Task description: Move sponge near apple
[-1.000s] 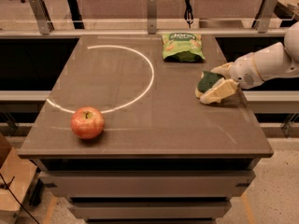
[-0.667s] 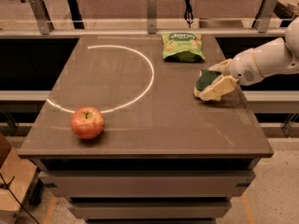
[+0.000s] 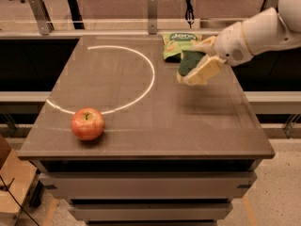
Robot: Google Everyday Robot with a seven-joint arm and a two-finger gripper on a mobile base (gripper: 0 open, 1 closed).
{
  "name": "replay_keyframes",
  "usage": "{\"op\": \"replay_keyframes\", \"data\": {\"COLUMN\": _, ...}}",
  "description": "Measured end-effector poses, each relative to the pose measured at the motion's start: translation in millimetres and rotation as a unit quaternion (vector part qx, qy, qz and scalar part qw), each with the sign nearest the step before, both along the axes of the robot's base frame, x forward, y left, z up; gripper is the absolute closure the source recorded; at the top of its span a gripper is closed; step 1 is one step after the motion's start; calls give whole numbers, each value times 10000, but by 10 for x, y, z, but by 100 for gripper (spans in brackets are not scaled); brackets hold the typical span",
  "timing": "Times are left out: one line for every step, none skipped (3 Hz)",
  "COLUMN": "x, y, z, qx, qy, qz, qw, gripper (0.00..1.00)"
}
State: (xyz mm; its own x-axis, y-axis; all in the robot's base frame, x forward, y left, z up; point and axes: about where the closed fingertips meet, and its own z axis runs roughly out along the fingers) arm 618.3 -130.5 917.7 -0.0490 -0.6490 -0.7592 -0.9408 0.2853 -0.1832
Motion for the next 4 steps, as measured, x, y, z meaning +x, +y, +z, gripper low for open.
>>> {"op": "replay_keyframes", "data": {"x": -17, "y": 22, "z": 53, "qx": -11, "qy": -39, "qz": 13, "qw": 10000, "gripper": 100}}
{"op": "replay_keyframes", "data": {"x": -31, "y": 85, "z": 1, "qx": -9, "qy": 86, "qz": 151, "qw": 9998, "gripper": 100}}
{"op": "replay_keyframes", "data": {"x": -243, "y": 478, "z": -32, "qx": 66, "qy": 153, "qz": 699, "qw": 9974, "gripper": 100}}
{"op": "replay_keyframes", "data": {"x": -542, "y": 933, "z": -224, "qx": 136, "qy": 407, "qz": 1319, "qw": 9903, "gripper": 100}}
